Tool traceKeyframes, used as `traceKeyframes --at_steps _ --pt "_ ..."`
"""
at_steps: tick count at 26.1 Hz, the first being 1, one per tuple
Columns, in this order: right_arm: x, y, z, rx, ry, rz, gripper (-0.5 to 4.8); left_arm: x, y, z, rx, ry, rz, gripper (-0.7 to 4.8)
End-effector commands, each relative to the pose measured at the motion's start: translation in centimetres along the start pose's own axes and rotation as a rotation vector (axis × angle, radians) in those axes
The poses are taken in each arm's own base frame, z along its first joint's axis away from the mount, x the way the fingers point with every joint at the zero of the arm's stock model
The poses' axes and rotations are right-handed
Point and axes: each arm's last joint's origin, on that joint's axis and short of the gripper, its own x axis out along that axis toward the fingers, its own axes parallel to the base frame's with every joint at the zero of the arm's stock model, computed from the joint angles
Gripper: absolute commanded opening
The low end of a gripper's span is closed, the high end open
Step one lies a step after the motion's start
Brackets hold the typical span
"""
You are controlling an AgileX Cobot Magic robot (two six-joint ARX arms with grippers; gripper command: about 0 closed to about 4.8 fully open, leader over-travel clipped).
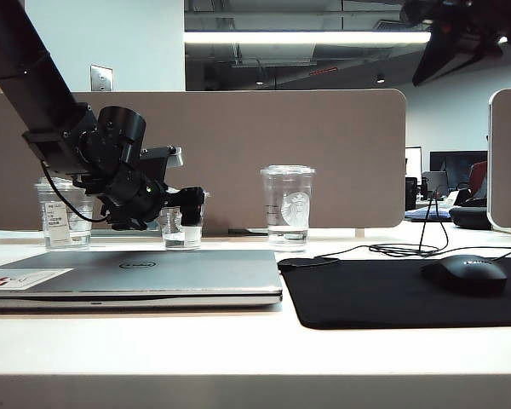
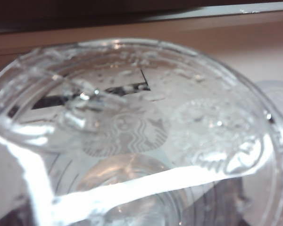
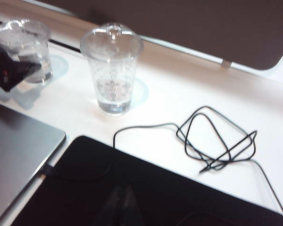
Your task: Pick up the coffee cup on the middle and place it on the right side of the laptop.
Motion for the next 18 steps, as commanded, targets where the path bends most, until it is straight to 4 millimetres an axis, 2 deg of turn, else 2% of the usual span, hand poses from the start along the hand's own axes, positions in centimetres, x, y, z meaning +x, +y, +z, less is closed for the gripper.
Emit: traceKeyframes --at_steps 1,18 --pt "0.3 -0.1 -0.1 -0.001 0.013 -0.002 -0.06 0.3 0.0 0.2 0.009 -0.029 0.003 4.79" --pt "2.0 -0.1 -1.1 0.005 0.07 0.008 -0.05 2.4 0.3 -0.9 0.019 -0.132 0.016 4.79"
